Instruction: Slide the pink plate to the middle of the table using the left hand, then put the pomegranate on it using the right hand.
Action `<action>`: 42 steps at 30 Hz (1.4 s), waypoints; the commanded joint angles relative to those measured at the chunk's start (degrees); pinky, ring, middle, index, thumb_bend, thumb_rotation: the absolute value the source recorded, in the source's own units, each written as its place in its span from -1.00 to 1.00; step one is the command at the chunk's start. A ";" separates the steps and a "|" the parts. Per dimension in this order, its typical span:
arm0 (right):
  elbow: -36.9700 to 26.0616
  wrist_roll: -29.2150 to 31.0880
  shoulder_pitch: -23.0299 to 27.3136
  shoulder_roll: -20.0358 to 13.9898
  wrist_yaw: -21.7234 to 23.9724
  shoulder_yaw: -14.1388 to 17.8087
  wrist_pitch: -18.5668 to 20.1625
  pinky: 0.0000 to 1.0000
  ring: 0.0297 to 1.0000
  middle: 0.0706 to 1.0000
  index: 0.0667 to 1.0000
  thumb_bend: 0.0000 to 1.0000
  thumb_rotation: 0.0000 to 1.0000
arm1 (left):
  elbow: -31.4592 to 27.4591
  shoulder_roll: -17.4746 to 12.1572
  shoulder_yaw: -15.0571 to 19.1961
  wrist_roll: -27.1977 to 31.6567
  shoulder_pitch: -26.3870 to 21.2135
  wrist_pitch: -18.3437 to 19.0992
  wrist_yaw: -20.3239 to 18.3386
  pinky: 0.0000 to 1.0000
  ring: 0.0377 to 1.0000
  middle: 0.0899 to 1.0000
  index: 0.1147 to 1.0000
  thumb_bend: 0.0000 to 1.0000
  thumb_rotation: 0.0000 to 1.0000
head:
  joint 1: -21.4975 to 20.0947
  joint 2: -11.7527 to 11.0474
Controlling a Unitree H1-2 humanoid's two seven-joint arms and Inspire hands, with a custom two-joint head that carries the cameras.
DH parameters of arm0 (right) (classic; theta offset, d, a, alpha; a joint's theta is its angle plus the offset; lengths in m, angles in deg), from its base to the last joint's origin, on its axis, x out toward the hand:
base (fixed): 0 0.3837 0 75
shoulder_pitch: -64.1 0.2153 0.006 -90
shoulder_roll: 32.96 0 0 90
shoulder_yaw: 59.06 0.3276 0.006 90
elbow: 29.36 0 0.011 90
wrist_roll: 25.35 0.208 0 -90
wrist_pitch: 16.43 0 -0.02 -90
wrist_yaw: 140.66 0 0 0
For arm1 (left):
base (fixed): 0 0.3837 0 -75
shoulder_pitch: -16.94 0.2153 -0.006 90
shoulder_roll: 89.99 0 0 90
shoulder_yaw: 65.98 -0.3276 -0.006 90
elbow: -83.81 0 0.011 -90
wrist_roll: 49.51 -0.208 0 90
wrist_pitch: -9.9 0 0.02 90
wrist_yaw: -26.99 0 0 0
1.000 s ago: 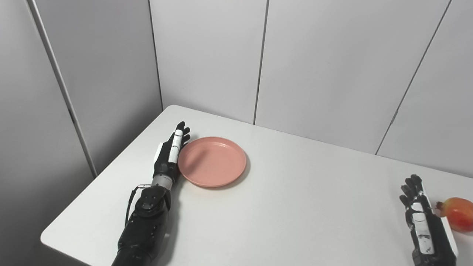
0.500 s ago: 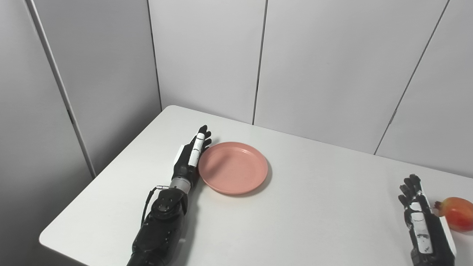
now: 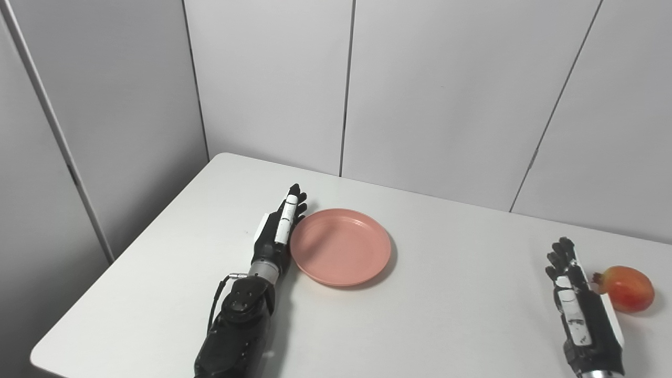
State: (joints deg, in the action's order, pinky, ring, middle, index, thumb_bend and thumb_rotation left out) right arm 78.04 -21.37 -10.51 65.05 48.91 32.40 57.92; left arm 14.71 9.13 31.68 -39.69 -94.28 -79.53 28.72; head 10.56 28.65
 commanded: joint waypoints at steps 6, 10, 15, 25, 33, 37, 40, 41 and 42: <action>-0.45 -0.90 -2.21 2.88 -2.04 -0.91 2.28 1.00 1.00 1.00 1.00 0.37 0.73 | -2.64 -0.20 -0.67 -0.01 -0.97 0.28 -1.76 0.91 0.91 0.90 0.91 0.26 1.00 | -3.59 1.31; -1.88 -1.71 -2.40 3.38 -2.54 -1.20 3.64 1.00 1.00 1.00 1.00 0.41 0.74 | -4.16 -0.09 -1.05 0.23 -0.71 1.59 -2.50 0.92 0.92 0.91 0.91 0.27 1.00 | -5.43 1.96; -3.02 -2.05 -2.54 3.95 -2.86 -1.41 5.53 1.00 1.00 1.00 1.00 0.44 0.73 | -5.91 0.13 -1.66 -0.11 -0.22 2.48 -3.36 0.92 0.92 0.91 0.90 0.26 1.00 | -6.80 2.45; -4.14 -3.07 -2.73 4.48 -3.90 -1.95 6.76 1.00 1.00 1.00 1.00 0.47 0.74 | -8.33 1.43 -3.65 -0.89 0.68 4.83 -3.63 0.93 0.93 0.93 0.91 0.19 1.00 | -8.37 3.21; -4.85 -4.09 -2.76 4.64 -4.40 -2.54 6.97 1.00 1.00 1.00 1.00 0.53 0.77 | -9.53 3.18 -5.00 -2.56 1.02 6.00 -3.22 0.92 0.94 0.94 0.93 0.16 1.00 | -10.50 3.90; -4.95 -3.96 -2.72 4.85 -4.41 -2.70 7.08 1.00 1.00 1.00 1.00 0.51 0.77 | -9.43 3.99 -5.46 -2.76 1.35 5.82 -3.43 0.92 0.95 0.94 0.94 0.18 1.00 | -11.40 3.92; -4.72 -3.30 -2.71 4.96 -4.02 -2.66 6.97 1.00 1.00 1.00 1.00 0.51 0.75 | -9.06 4.64 -5.84 -2.80 1.73 4.55 -3.72 0.93 0.95 0.95 0.94 0.17 1.00 | -11.92 3.94; -4.73 -3.25 -2.73 4.99 -4.02 -2.65 7.04 1.00 1.00 1.00 1.00 0.51 0.74 | -9.03 4.75 -5.90 -2.80 1.79 4.44 -3.82 0.94 0.96 0.96 0.95 0.17 1.00 | -11.92 3.94; -4.87 -3.38 -2.79 4.98 -4.05 -2.73 7.38 1.00 1.00 1.00 1.00 0.51 0.74 | -9.10 4.92 -6.18 -2.84 1.95 4.52 -4.10 0.95 0.97 0.96 0.95 0.17 1.00 | -12.22 3.97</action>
State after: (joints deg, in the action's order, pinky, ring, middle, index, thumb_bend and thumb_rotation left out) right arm 73.02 -25.22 -12.47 69.04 45.17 30.02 64.81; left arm 6.84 13.86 26.13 -42.19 -91.29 -73.17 25.54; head -1.67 32.61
